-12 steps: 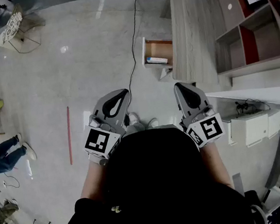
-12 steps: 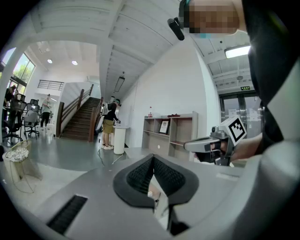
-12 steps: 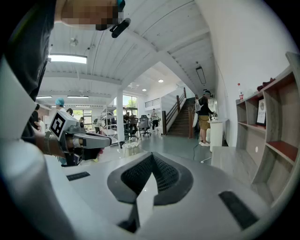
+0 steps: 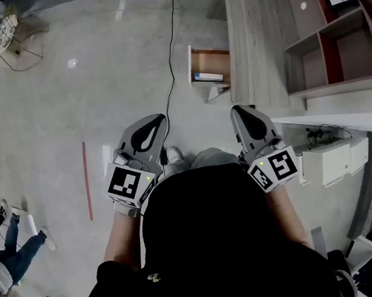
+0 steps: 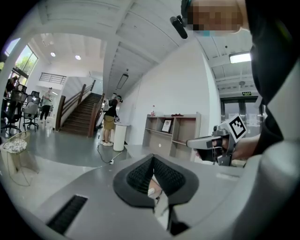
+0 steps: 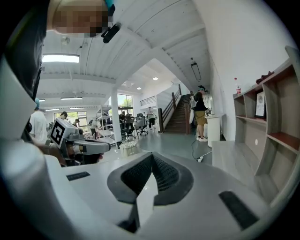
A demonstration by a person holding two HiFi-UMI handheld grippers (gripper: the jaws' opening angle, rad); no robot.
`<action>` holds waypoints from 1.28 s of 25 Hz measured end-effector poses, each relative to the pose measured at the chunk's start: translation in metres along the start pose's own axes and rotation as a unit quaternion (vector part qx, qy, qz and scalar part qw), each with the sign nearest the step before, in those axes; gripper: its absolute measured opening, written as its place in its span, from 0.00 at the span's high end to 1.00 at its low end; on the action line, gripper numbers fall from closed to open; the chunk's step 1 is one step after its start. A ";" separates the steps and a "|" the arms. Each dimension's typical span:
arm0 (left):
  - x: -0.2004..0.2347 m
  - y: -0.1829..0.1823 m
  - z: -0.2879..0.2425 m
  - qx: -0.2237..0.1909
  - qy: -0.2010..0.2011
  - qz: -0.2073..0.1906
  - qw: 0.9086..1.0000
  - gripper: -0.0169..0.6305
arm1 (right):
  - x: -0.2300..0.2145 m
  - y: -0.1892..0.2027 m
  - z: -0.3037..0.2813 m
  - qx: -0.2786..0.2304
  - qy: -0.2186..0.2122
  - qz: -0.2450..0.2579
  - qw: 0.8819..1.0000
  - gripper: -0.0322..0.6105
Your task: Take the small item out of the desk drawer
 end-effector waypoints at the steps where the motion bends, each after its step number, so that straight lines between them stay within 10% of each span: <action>1: 0.002 0.003 0.001 0.003 0.001 0.003 1.000 0.96 | -0.001 0.001 -0.001 0.001 0.004 -0.006 1.000 0.95; 32: -0.001 0.056 -0.236 0.089 -0.087 0.002 0.992 0.96 | -0.259 0.014 -0.091 0.032 -0.091 -0.052 0.994 0.95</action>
Point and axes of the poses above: the fingertips, and each gripper's own axes: z backward along the fingers, x to its left, y out of its underside, the point moved 10 cm from there along z, backward along the fingers, and after that the axes turned 14 degrees about -x, right-handed, at the moved point
